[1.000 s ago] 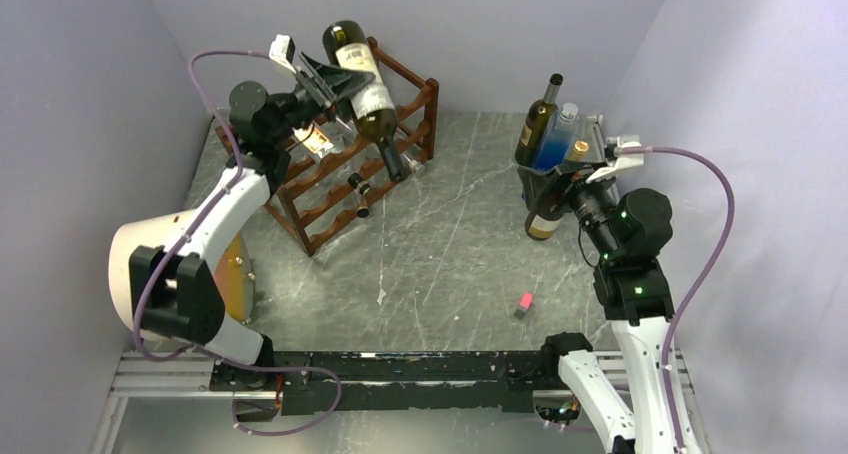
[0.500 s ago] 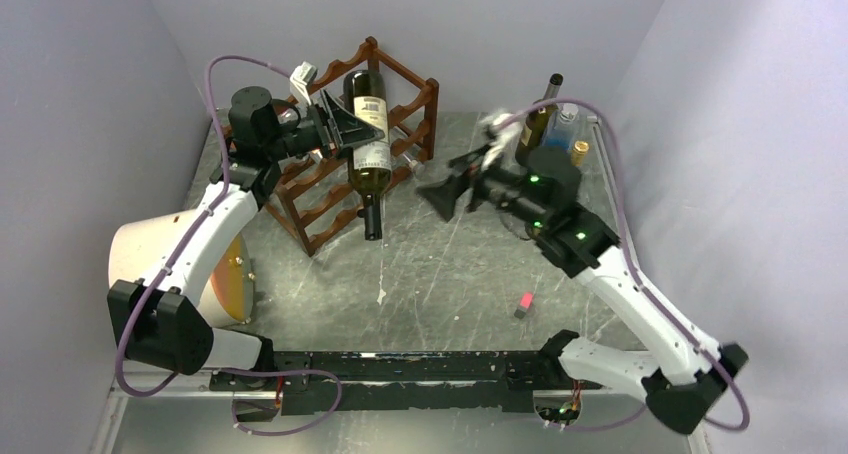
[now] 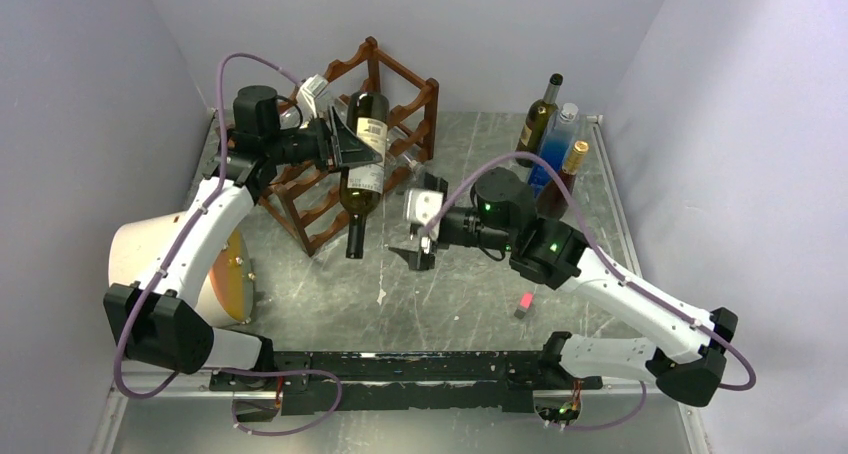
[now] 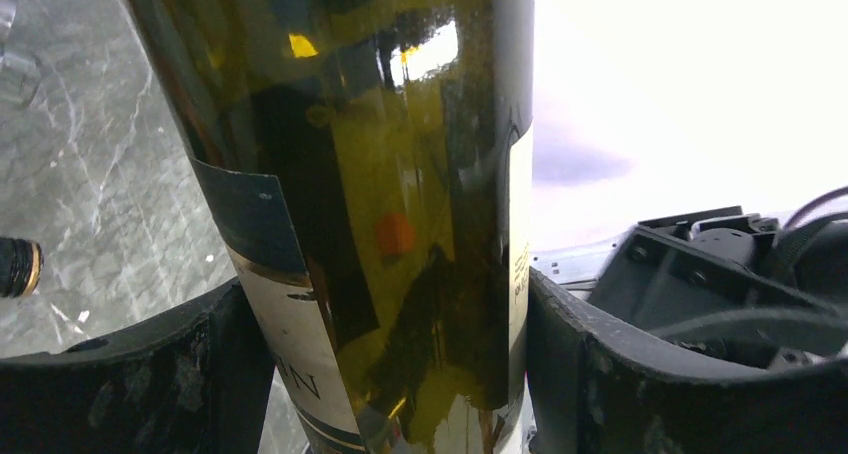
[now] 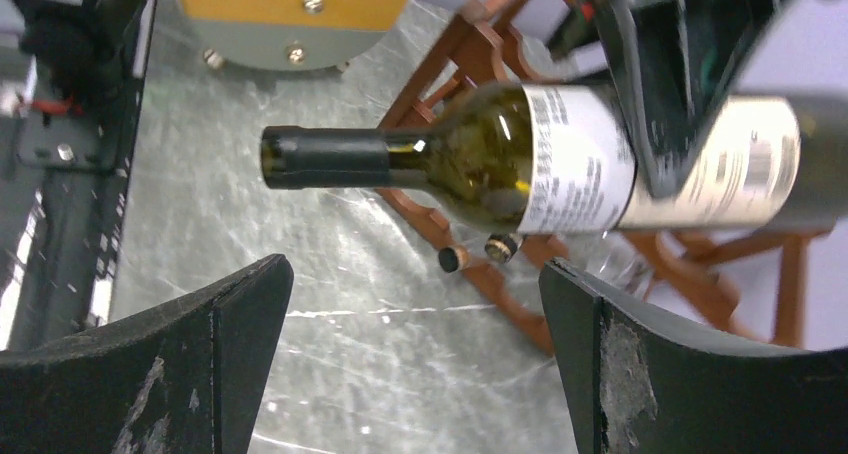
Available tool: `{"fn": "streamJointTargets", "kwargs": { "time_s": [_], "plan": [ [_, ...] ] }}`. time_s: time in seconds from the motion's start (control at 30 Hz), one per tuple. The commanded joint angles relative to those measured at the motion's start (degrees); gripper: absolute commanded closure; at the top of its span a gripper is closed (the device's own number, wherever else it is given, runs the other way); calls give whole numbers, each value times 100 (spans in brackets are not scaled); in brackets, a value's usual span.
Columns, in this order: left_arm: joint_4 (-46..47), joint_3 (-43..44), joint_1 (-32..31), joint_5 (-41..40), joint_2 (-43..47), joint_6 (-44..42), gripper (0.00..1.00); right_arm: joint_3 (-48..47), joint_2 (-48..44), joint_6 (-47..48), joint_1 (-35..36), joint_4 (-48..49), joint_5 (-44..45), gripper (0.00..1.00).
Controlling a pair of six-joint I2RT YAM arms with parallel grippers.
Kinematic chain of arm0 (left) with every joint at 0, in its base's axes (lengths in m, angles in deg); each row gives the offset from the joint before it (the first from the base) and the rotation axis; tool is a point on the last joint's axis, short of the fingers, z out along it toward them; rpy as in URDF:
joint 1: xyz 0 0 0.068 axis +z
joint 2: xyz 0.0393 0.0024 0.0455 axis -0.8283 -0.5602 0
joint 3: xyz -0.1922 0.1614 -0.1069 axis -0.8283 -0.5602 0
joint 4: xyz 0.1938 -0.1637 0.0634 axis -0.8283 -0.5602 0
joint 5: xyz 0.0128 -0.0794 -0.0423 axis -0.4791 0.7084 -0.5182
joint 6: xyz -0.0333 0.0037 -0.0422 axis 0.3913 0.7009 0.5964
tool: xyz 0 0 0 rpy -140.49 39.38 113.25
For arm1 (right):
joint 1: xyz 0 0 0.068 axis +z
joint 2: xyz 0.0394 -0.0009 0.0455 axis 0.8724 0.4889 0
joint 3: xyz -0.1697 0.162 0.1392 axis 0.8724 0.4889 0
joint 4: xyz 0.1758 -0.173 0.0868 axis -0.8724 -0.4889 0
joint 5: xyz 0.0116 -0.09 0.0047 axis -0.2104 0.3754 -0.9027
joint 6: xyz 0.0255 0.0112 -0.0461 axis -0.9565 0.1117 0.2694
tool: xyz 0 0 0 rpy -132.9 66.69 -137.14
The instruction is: Take the wine bottle off the wine rack
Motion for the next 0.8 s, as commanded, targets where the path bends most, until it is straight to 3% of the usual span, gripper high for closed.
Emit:
{"fn": "streamJointTargets", "kwargs": {
  "time_s": [0.0, 0.13, 0.33, 0.6, 0.77],
  "plan": [
    [25, -157, -28, 257, 266, -343, 93, 185, -79, 2180, 381, -224, -285, 1],
    [-109, -270, -193, 248, 262, -435, 93, -110, 200, 3407, 874, -697, -58, 7],
    [146, -643, -491, 178, 331, -212, 93, -279, 645, 4340, 1796, -804, 982, 9],
    [-283, -471, -794, 2, 385, -303, 93, 308, 845, 5597, 2475, -113, 2490, 13],
    [-364, -576, -878, -111, 512, -255, 93, 612, 938, 5972, 2592, 348, 2672, 23]
  ]
}}
